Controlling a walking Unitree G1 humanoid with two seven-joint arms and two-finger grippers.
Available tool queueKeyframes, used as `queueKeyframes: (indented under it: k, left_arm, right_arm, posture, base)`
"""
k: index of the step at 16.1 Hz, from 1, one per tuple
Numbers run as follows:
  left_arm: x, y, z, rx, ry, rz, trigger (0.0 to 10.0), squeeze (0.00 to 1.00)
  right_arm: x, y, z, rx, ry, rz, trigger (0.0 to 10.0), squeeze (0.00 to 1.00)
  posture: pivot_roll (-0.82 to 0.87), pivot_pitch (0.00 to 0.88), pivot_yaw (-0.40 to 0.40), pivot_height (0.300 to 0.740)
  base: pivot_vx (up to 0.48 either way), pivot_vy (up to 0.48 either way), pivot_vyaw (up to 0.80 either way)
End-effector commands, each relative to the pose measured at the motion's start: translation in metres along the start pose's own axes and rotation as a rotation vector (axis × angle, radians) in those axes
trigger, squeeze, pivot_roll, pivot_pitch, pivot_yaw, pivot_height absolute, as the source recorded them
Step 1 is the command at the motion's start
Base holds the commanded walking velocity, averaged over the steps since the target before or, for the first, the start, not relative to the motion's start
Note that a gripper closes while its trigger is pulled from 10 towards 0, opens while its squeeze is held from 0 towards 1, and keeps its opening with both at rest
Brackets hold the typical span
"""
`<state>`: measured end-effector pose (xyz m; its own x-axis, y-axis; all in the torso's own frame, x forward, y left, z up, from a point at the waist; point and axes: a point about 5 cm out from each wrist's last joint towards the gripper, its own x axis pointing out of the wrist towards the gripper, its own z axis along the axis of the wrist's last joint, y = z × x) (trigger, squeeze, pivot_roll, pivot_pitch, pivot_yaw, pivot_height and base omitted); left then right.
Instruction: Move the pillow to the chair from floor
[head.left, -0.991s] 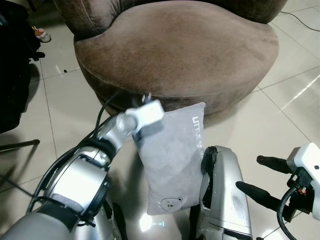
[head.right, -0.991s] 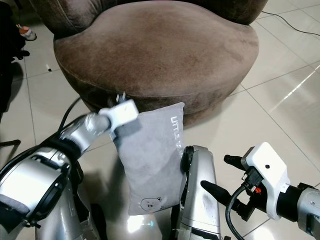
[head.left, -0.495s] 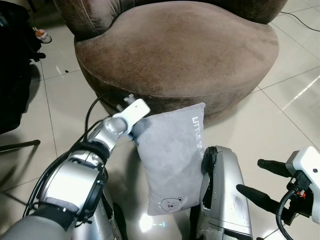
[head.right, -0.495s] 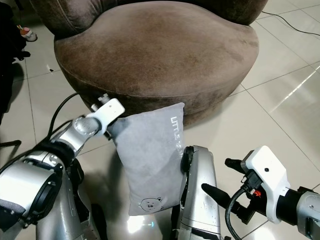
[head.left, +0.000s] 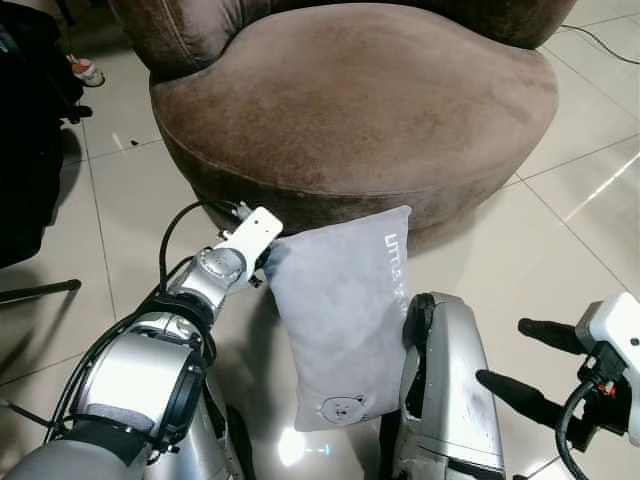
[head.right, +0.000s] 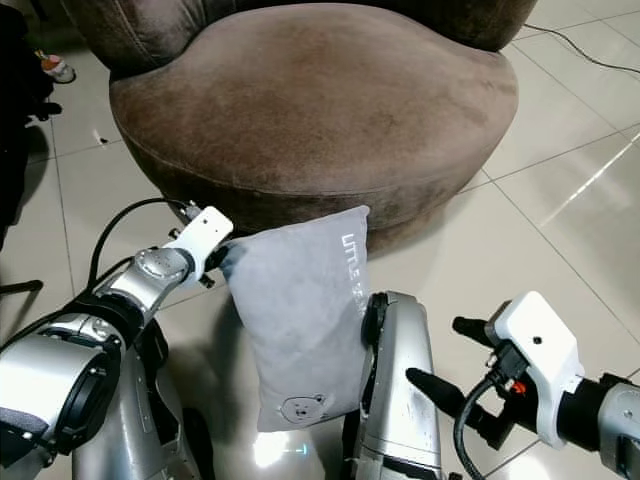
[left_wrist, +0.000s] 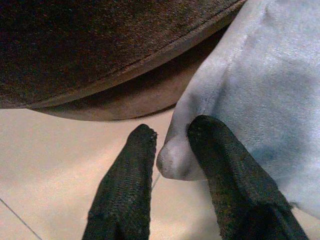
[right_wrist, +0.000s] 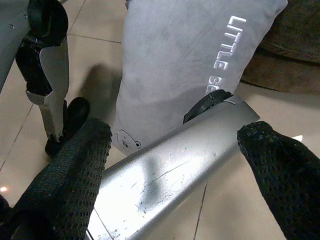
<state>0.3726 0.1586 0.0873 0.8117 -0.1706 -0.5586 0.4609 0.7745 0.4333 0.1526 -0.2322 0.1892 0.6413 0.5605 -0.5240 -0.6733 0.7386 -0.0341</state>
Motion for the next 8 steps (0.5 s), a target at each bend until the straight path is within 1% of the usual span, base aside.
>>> queueKeyframes:
  k: [1,4,8]
  left_arm:
    - [0.0006,-0.006,-0.009,-0.017,0.033,-0.019,10.0,1.0]
    - [0.001,-0.006,-0.0077,0.004,0.027,0.004,10.0,1.0]
    - [0.0009,-0.0057,-0.0089,-0.025,0.034,0.006,10.0,1.0]
  right_arm:
    - [-0.0039,-0.0006,0.0017,-0.017,0.007,-0.007,10.0,0.0]
    - [-0.0048,-0.0005,0.0014,-0.016,0.01,-0.01,10.0,0.0]
    - [-0.0061,0.0003,0.0016,-0.016,0.01,-0.011,10.0,0.0]
  posture:
    - [-0.56,0.158,-0.003,0.386]
    - [-0.56,0.158,-0.003,0.386]
    - [-0.56,0.165,-0.003,0.386]
  base:
    - [0.0,0.0,0.0]
    - [0.0,0.0,0.0]
    - [0.0,0.0,0.0]
